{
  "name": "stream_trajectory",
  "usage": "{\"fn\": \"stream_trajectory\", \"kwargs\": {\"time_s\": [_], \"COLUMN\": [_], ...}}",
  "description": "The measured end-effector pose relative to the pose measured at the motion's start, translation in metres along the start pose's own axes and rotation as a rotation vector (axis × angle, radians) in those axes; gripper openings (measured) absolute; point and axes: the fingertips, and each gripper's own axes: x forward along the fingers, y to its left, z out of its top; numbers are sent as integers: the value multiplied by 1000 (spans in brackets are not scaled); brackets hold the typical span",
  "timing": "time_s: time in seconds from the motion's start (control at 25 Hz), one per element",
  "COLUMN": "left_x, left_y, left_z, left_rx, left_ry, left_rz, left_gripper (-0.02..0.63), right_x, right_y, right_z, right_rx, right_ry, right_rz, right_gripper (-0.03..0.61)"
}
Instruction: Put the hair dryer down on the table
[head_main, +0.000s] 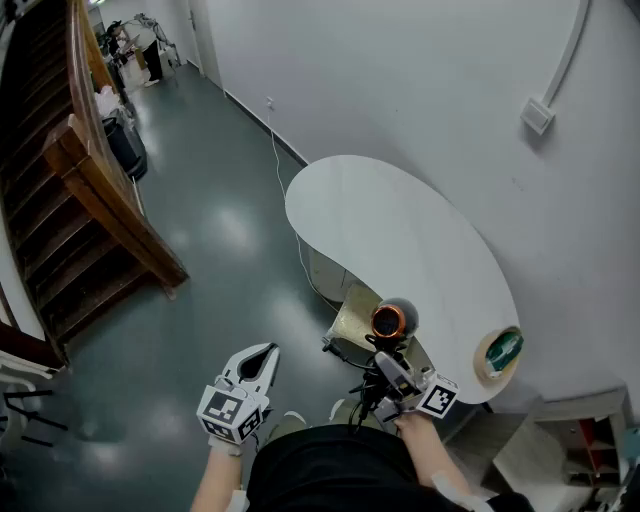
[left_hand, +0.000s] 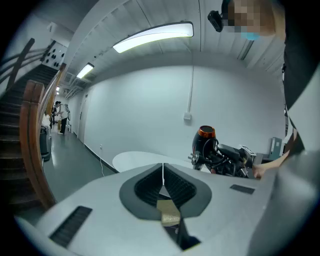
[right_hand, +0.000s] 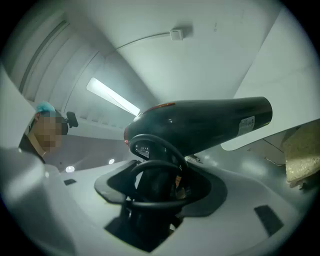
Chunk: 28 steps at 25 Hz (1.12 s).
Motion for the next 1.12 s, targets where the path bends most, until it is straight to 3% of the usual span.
{"fn": "stream_trajectory", "kwargs": {"time_s": [0.28,0.6,0.92,1.12], "left_x": [27,56,84,98], "left_y": [-40,-55,-25,22], "left_z": [1,-8,-14,-7], "left_rx": [12,29,-23,-23], "left_ry": [18,54,54,48], "left_rz": [0,34,15,-20], "left_gripper": [11,11,11,11], "right_x": [-23,-29,-11,30], "right_y": [-11,-32,-58,-70], "right_z": [31,55,61,60], "right_rx": [1,-7,-3,-30], "right_ry": [2,40,39,20], "right_rz": [0,17,-23,-25], "right_gripper": [291,293,293,293]}}
